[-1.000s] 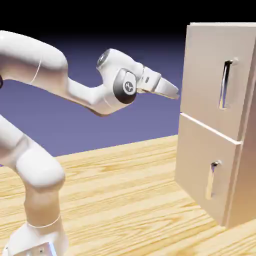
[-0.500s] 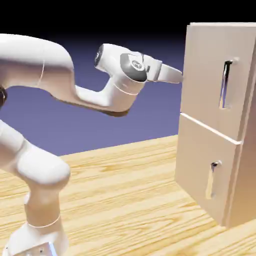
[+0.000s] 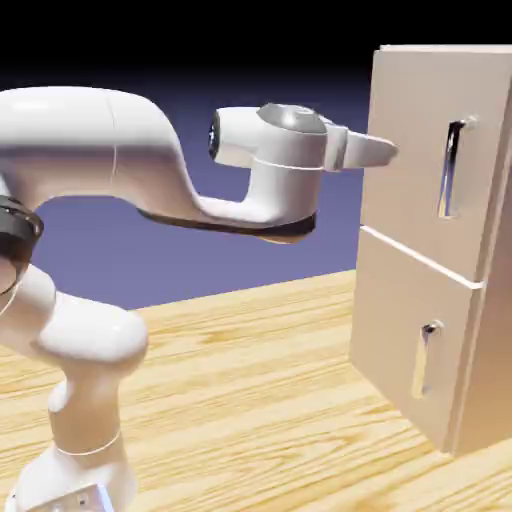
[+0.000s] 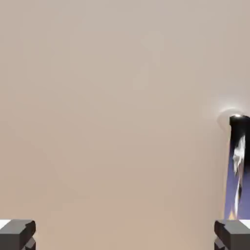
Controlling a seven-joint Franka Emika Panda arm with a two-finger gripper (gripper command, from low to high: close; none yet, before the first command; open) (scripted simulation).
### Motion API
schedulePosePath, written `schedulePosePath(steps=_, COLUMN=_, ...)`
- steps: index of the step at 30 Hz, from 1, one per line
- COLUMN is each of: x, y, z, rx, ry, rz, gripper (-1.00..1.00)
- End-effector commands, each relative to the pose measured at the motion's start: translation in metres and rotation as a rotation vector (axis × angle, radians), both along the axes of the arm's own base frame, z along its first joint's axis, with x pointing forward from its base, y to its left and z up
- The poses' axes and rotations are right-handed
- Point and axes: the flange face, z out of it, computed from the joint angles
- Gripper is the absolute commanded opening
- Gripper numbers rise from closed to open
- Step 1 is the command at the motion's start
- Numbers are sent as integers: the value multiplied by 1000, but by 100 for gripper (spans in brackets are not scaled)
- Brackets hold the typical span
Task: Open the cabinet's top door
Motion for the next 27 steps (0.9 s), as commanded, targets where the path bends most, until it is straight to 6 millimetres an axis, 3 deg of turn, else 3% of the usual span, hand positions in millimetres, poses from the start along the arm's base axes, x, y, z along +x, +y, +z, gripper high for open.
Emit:
schedulePosePath(steps=1, x=2, y=-5, z=-2, rx=3, ry=-9, rz=-1, gripper=0)
schedulePosePath(steps=14, x=41, y=-69, z=-40, rx=29, ry=-103, rz=-6, gripper=0)
schedulePosePath(steps=16, x=43, y=-72, z=-42, rx=29, ry=-106, rz=-6, gripper=0)
schedulePosePath(steps=22, x=93, y=-69, z=-42, rx=29, ry=-106, rz=-6, gripper=0)
schedulePosePath(steps=23, x=93, y=-69, z=-42, rx=29, ry=-106, rz=-6, gripper=-100)
schedulePosePath(steps=27, x=77, y=-61, z=-42, rx=25, ry=-107, rz=-63, gripper=-100)
